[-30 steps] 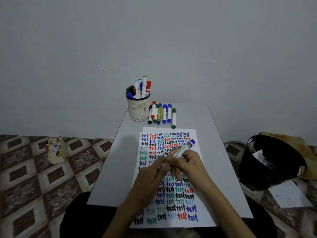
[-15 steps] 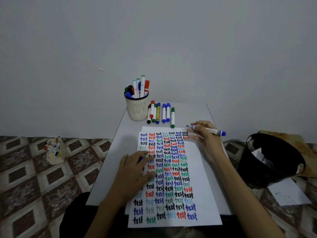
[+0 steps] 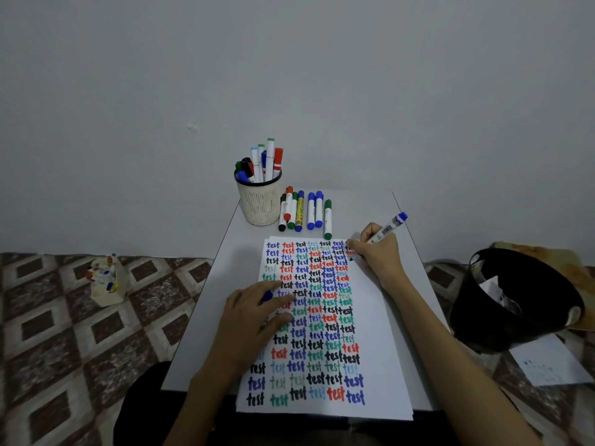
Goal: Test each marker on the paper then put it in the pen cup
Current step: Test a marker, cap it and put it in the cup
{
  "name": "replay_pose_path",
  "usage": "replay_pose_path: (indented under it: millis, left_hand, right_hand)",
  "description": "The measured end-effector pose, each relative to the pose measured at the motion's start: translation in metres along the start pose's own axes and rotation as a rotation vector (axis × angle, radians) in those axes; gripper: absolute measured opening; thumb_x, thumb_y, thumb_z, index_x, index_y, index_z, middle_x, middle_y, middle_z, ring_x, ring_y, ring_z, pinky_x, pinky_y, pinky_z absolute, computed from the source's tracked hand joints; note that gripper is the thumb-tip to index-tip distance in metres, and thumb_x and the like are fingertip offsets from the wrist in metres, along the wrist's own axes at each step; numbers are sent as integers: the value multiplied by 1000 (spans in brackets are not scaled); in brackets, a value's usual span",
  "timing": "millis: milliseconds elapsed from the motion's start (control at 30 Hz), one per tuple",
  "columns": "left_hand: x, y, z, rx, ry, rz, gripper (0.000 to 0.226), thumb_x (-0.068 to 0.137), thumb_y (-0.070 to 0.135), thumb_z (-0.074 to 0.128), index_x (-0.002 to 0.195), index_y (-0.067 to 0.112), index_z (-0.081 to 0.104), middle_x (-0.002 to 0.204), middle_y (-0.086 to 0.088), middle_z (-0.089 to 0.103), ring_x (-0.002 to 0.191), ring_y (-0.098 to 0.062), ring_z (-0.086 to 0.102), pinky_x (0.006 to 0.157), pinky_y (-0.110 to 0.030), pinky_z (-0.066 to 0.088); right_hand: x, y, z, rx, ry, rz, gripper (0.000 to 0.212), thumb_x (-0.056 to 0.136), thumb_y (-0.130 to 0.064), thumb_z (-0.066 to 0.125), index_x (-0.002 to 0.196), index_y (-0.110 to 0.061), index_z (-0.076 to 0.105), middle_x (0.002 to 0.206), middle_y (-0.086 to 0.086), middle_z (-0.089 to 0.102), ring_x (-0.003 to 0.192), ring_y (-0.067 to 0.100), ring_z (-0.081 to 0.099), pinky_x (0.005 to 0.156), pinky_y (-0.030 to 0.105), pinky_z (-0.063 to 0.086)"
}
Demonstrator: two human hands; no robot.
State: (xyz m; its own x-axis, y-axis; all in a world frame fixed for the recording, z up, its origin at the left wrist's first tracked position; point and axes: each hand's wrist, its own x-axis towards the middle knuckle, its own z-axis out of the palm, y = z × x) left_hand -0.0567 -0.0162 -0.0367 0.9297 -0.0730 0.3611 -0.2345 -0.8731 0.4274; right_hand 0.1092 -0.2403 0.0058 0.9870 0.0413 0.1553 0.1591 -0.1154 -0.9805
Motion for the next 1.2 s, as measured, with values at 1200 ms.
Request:
replay_pose_path:
  millis: [1200]
  left_hand:
    - [-1,0,2,45,19,-5,46,94,58,30,124,37,59,136,12,49,127,-9,41,106,-31,20]
  right_hand:
    - [2,9,2,-22,-13,-80,37,76,18,58,63,-12,41,58,2,45,47,-2,44,47,14,40]
